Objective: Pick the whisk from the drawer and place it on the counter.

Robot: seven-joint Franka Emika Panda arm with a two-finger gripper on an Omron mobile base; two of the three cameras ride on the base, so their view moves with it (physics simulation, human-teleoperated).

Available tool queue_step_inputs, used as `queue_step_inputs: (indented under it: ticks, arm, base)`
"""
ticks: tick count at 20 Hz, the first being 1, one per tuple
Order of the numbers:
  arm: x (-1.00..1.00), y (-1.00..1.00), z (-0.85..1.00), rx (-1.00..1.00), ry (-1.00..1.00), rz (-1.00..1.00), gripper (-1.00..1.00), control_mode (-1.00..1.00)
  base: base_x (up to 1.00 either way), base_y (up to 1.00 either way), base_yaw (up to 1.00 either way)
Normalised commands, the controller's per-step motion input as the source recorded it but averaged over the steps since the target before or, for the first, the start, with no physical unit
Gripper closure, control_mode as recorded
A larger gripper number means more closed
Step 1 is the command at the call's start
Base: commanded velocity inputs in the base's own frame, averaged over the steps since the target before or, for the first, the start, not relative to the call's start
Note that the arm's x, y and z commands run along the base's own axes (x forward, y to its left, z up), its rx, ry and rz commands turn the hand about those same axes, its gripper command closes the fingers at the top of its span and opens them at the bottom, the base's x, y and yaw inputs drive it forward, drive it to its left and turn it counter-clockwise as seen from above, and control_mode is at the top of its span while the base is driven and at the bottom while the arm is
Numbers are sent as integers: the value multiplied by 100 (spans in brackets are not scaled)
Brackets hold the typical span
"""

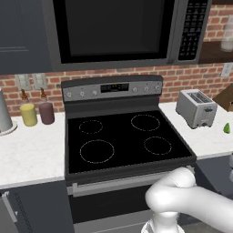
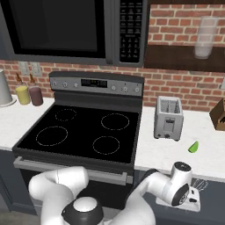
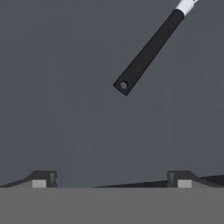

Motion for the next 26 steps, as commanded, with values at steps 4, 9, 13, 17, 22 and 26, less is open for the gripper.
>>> queue_step_inputs:
  ticks: [4,9,13,17,22,26]
  arm:
    - [-1,-17,-17,0,0,0,-100,-100]
    - [-10,-14,-16,0,1,0,-100,-100]
    - [-21,-15,-13,0,2,0,-100,-100]
    - [-25,-13,-11,0,3,0,-100,-100]
    - [-30,-12,-1,0,7,0,-100,-100]
    - [-42,-24,0,0,7,0,-100,-100]
  base:
    - [0,0,0]
    - [0,0,0]
    - [0,0,0]
    - [0,0,0]
    - [0,0,0]
    - [0,0,0]
